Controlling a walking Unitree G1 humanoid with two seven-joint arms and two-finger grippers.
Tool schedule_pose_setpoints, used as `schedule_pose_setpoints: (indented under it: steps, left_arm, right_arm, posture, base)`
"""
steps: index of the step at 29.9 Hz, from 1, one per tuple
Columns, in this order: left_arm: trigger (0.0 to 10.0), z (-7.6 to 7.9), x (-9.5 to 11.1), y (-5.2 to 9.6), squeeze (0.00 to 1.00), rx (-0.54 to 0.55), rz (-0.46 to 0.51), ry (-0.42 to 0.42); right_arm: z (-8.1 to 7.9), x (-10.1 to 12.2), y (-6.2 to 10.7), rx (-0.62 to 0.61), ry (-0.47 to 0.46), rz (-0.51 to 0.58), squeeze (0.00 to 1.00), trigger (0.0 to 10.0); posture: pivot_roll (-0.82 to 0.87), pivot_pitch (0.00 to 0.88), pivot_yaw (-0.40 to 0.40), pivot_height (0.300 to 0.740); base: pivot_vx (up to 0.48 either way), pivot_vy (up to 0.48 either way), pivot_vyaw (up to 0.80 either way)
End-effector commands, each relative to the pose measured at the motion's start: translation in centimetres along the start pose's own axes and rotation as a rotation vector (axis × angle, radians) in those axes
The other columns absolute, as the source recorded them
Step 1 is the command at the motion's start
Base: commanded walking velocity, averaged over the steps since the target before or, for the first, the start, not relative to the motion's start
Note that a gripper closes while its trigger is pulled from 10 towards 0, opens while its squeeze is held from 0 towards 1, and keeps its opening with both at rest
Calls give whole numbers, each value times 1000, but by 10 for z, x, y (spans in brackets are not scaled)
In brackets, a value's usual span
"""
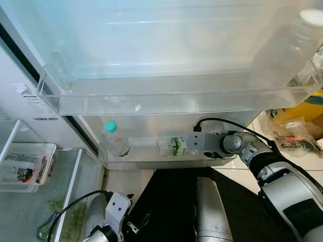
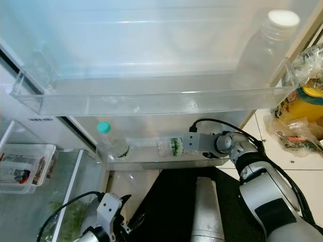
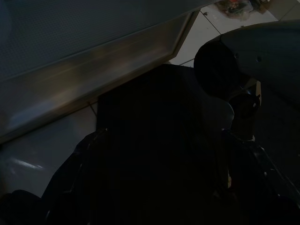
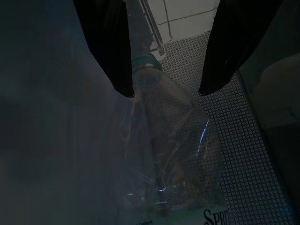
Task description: Restocking fridge
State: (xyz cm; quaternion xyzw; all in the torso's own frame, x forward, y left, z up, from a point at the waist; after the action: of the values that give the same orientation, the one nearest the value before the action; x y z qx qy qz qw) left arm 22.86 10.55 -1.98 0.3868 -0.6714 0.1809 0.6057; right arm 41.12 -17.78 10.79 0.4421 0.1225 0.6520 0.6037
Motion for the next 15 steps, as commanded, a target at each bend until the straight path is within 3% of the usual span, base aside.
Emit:
schedule_pose_setpoints:
  steps: [1, 15]
  left_arm:
    - [10000, 26, -43, 30, 0, -41, -183, 106]
    - [10000, 25, -43, 31, 0, -43, -185, 104]
  right_arm:
    - [-22, -10, -8, 68, -13, -23, 0, 10000]
    - [-42, -17, -10, 184, 30, -58, 0, 10000]
  posture:
    - [55, 443, 28, 453]
    - [61, 446, 30, 453]
  base:
    - [0, 0, 0]
    - [0, 0, 0]
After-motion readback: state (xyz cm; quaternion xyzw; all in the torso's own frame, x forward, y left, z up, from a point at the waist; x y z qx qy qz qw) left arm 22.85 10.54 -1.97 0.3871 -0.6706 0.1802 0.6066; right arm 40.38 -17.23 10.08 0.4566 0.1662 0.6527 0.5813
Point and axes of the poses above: a point about 5 cm out from each wrist's last joint towards the gripper, its own y axis pointing back from the gripper into the wrist, its own x axis along the axis of the wrist's last joint, z = x × y, the point moved 4 cm from there along -y, pointing out of the wrist towards the gripper, and after that the axes turned 14 degrees about -y, right-handed, at the moved point
